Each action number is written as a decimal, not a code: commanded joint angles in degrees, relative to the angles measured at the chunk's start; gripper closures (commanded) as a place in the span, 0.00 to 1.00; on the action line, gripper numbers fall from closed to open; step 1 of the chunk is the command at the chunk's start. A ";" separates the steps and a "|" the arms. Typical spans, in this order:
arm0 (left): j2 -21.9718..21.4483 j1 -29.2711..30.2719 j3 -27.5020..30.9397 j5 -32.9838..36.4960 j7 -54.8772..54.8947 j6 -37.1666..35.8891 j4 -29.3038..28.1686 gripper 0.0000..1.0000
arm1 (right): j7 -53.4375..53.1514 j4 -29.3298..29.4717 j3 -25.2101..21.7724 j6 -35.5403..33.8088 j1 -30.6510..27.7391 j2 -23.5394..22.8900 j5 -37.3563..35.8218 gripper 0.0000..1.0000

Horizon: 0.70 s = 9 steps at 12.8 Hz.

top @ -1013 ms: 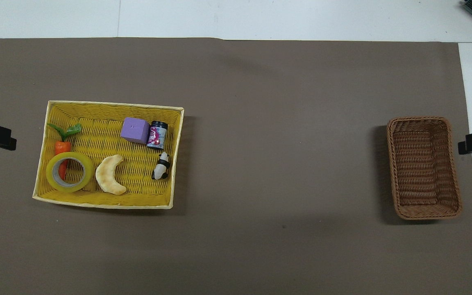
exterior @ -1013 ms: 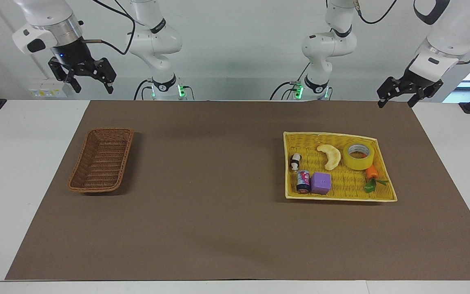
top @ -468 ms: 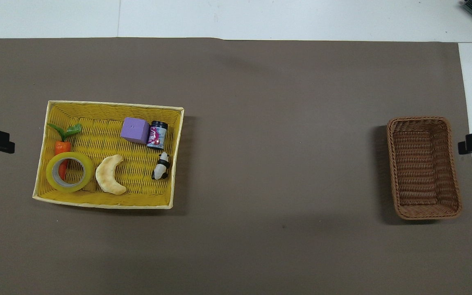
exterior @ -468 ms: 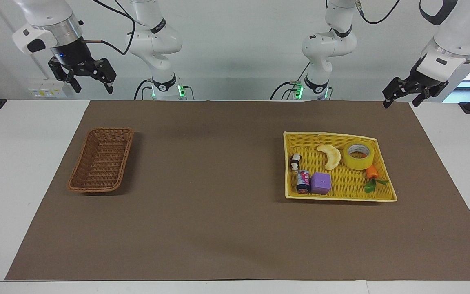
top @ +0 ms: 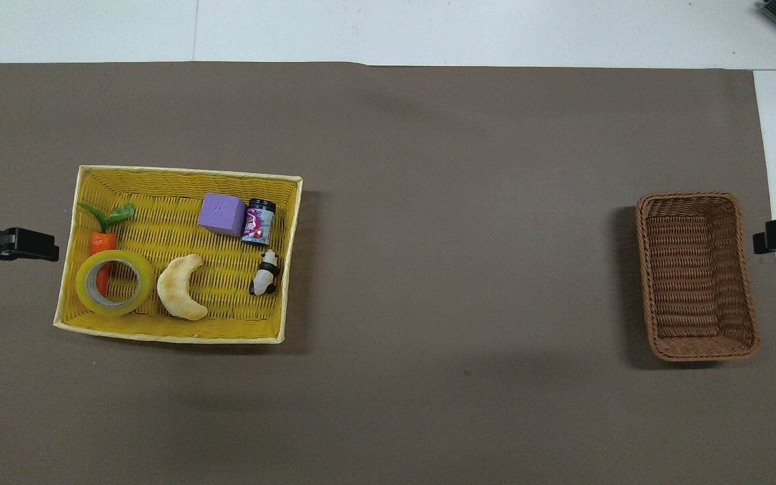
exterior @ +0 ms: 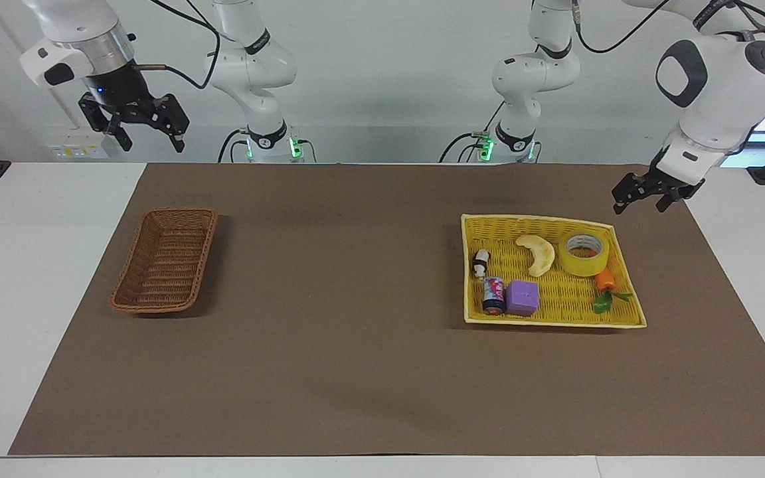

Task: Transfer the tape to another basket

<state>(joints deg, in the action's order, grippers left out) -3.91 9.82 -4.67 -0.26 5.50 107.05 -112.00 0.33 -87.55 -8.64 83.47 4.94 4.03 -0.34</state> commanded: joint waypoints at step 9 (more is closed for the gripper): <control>-1.02 1.07 -0.43 2.63 1.09 25.74 -23.96 0.36 | 0.90 -0.43 0.02 -0.33 -0.28 0.54 1.22 0.00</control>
<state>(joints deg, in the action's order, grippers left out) -3.86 10.10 -4.69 1.46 5.85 128.92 -132.54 0.33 -87.55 -8.64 83.47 4.94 4.03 -0.34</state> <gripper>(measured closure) 0.238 0.000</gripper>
